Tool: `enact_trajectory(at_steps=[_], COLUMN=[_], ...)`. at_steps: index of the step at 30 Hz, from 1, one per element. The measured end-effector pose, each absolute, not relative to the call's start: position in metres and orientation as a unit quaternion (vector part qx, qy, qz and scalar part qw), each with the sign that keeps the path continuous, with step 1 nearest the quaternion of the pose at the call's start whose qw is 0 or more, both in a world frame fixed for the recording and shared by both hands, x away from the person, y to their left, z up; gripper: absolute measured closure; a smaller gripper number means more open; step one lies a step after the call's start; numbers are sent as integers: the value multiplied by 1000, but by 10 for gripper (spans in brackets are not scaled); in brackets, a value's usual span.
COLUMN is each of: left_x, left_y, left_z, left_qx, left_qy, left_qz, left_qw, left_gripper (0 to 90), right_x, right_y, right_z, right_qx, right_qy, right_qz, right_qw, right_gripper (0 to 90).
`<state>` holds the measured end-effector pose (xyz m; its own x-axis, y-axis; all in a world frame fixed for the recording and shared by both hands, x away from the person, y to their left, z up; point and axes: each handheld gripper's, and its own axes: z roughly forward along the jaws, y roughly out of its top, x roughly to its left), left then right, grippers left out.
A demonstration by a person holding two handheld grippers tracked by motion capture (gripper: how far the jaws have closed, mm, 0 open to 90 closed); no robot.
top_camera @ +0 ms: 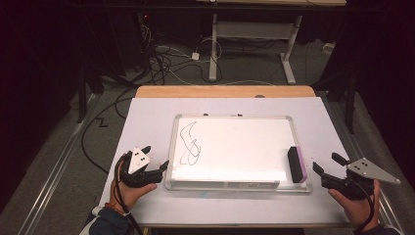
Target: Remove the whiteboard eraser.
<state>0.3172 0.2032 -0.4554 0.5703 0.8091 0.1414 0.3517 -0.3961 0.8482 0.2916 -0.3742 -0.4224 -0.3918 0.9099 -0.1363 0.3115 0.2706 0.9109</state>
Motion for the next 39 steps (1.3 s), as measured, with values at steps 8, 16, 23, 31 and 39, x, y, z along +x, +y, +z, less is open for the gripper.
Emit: enact_trajectory(at_steps=[8, 16, 23, 31, 39], left_x=[314, 311, 312, 312, 313], left_y=[205, 205, 206, 204, 202], left_z=[-456, -457, -458, -458, -459], left_qx=[789, 791, 794, 796, 798], left_qy=[369, 368, 368, 365, 365], left_qz=[284, 287, 284, 282, 280], left_qw=[400, 395, 391, 391, 390], left_gripper=[203, 203, 203, 203, 203], right_x=[292, 297, 304, 312, 314], right_y=[-370, -355, -343, -336, -324], right_z=[-422, -422, -421, -430, -438], right_qx=[428, 433, 442, 464, 468], right_qy=[720, 731, 741, 752, 768], right_qz=[422, 410, 408, 379, 355], right_qw=[349, 333, 299, 274, 255], right_gripper=[282, 315, 341, 339, 347])
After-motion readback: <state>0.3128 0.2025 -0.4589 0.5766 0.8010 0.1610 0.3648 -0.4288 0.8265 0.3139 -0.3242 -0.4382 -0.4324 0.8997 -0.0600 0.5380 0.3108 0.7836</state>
